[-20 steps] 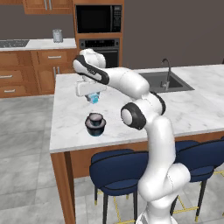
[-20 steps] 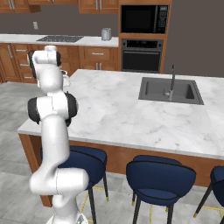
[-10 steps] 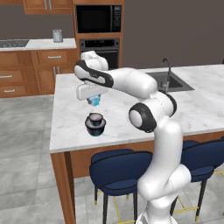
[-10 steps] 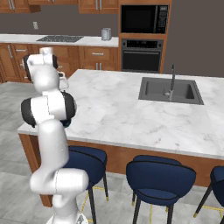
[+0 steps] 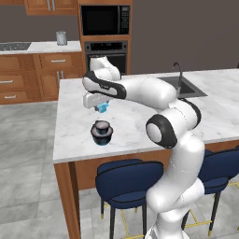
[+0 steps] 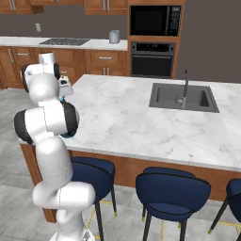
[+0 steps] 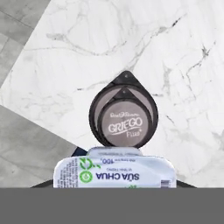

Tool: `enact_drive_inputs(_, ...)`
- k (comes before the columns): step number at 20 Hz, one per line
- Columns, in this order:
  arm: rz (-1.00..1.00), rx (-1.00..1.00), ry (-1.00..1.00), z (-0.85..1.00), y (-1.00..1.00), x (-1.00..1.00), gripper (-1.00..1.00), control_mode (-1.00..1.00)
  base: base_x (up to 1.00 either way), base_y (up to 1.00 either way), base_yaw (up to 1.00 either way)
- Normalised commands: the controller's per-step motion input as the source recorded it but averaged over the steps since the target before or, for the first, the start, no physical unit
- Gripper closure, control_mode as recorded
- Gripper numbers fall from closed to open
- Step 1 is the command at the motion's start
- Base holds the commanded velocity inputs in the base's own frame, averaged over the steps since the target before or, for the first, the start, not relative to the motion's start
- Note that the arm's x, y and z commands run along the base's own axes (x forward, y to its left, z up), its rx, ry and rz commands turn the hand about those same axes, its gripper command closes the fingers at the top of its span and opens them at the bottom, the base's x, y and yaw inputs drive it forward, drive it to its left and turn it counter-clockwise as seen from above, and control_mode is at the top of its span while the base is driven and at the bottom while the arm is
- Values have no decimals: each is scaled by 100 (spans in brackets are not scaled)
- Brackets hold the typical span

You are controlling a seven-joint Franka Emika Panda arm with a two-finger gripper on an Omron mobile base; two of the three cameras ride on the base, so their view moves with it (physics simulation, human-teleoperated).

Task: Stack the yogurt containers by placing the smaller containers on top of the larger containers.

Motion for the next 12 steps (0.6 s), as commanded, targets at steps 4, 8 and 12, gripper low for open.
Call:
enact_drive_inputs(4, 0, 8, -17, 7, -15, 0, 100, -100, 0, 0, 0)
enact_drive_inputs(8, 0, 4, -6, 3, -5, 0, 100, -100, 0, 0, 0)
enact_drive_inputs(12, 0, 0, 0, 0, 0, 0, 100, -100, 0, 0, 0)
